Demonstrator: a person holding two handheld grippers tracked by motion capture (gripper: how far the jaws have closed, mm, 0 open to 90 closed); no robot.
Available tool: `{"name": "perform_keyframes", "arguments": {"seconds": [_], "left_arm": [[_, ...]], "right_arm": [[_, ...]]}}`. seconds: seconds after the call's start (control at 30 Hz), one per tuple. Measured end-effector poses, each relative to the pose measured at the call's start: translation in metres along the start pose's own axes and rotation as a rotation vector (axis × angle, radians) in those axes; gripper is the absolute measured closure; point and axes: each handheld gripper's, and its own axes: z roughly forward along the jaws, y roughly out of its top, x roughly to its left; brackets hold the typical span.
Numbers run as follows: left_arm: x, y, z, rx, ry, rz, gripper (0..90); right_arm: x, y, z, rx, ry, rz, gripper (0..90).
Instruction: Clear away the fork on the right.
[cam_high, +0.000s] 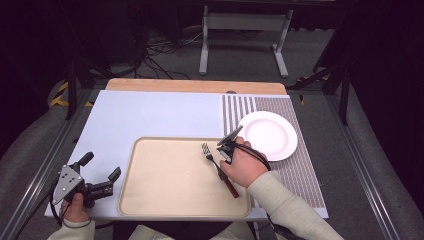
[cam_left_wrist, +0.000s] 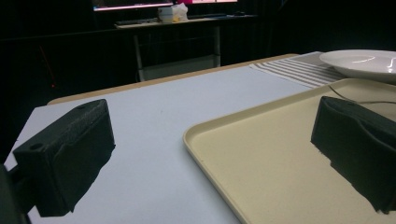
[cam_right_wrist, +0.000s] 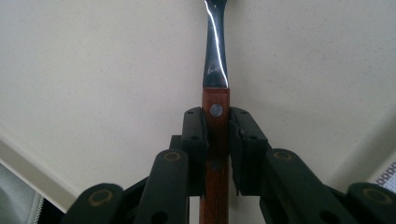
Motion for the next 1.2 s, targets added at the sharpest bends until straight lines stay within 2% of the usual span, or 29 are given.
{"name": "perform_keyframes", "arguments": {"seconds": [0.33,0.77,0.9,1.07,1.2], "left_arm": [[0.000,0.000,0.000,0.003,-0.001,0.002,0.0],[0.000,0.000,0.000,0.000,-0.001,-0.001,0.0],[0.000,0.000,0.000,0.000,-0.001,-0.002,0.0],[0.000,0.000,0.000,0.003,-0.003,0.001,0.0],[0.000,0.000,0.000,0.002,-0.003,-0.001,0.0]], "right_arm": [[0.001,-0.001,0.006,0.029,-0.002,0.027,77.3],[-0.001,-0.002,0.010,0.042,-0.010,0.036,76.9],[-0.002,-0.002,0.008,0.031,0.004,0.034,72.2],[-0.002,-0.003,0.003,0.011,-0.012,0.006,72.6],[-0.002,-0.002,-0.005,-0.037,-0.007,-0.034,67.1]]}}
